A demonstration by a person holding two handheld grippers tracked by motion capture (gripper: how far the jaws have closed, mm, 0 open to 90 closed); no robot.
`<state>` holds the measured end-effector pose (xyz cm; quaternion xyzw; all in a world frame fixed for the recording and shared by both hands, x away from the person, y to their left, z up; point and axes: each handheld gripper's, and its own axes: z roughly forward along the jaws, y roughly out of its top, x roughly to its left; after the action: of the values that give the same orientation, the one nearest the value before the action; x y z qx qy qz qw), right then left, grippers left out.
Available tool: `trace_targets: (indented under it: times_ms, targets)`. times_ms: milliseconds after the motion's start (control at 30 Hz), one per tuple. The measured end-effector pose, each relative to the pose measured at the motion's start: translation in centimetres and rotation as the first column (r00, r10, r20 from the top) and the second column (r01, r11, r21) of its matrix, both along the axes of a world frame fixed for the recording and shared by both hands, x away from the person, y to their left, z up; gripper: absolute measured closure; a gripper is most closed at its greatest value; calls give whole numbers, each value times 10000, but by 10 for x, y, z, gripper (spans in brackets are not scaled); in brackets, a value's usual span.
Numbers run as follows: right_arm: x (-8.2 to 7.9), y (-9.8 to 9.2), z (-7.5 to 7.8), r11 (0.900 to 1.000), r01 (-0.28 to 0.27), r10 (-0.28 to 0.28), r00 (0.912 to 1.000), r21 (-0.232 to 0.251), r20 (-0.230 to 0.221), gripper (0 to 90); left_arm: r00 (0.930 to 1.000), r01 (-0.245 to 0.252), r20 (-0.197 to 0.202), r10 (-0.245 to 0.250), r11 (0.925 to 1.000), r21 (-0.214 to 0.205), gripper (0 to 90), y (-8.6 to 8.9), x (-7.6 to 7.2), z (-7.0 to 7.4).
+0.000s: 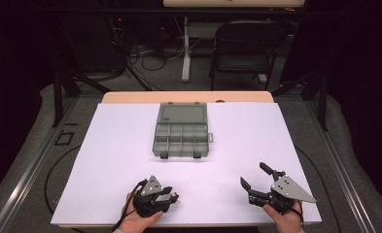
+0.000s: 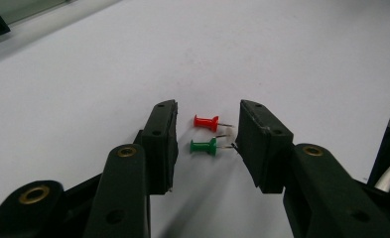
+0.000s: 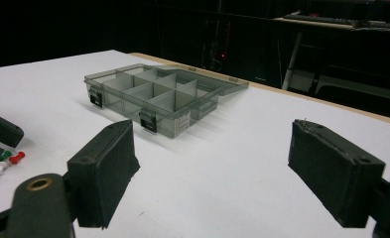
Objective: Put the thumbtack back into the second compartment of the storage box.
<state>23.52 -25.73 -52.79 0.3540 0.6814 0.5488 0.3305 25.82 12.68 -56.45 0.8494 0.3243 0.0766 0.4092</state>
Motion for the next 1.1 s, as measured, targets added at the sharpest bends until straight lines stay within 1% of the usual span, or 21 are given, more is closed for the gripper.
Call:
trace_targets:
  times_ms: [100,167,300,400,500,667,900,933,1033,1067,1100]
  targets:
    - [0,0,0,10000,9,-9,10000,41,-7,182,9999,-46,-127,46,10000,-1,603,-1,0,-1]
    - [0,0,0,10000,-22,22,10000,73,13,182,10000,-60,-41,61,9999,134,623,-1,0,-1]
    - [1,-1,0,10000,-28,28,10000,73,-8,182,10000,-73,42,73,9998,197,632,-1,0,-1]
    - [1,-1,0,10000,-11,11,10000,70,-52,182,9998,-51,204,43,9992,387,646,-2,-1,-1]
    - [1,-1,0,10000,-12,12,10000,84,-38,182,9996,-81,266,69,9990,451,679,-3,-2,-1]
    - [1,-1,0,10000,-21,21,10000,55,-39,182,9996,-78,278,66,9990,437,689,-3,-2,-1]
    - [1,-2,-1,10000,-2,2,10000,95,-51,182,9999,-53,118,49,9994,340,693,-1,-1,-1]
    - [1,-2,-1,10000,2,-2,10000,92,-74,182,9999,-107,66,105,9996,273,693,-1,-1,-1]
    - [1,-2,-1,9999,-6,6,10000,104,-70,182,9999,-124,88,122,9995,303,693,1,-1,0]
    - [1,-2,-1,9999,-3,4,10000,104,-68,182,9998,-189,68,188,9996,216,693,1,-1,0]
    - [2,-2,-1,9999,-3,4,10000,111,-66,182,9998,-207,76,205,9995,234,693,2,-1,1]
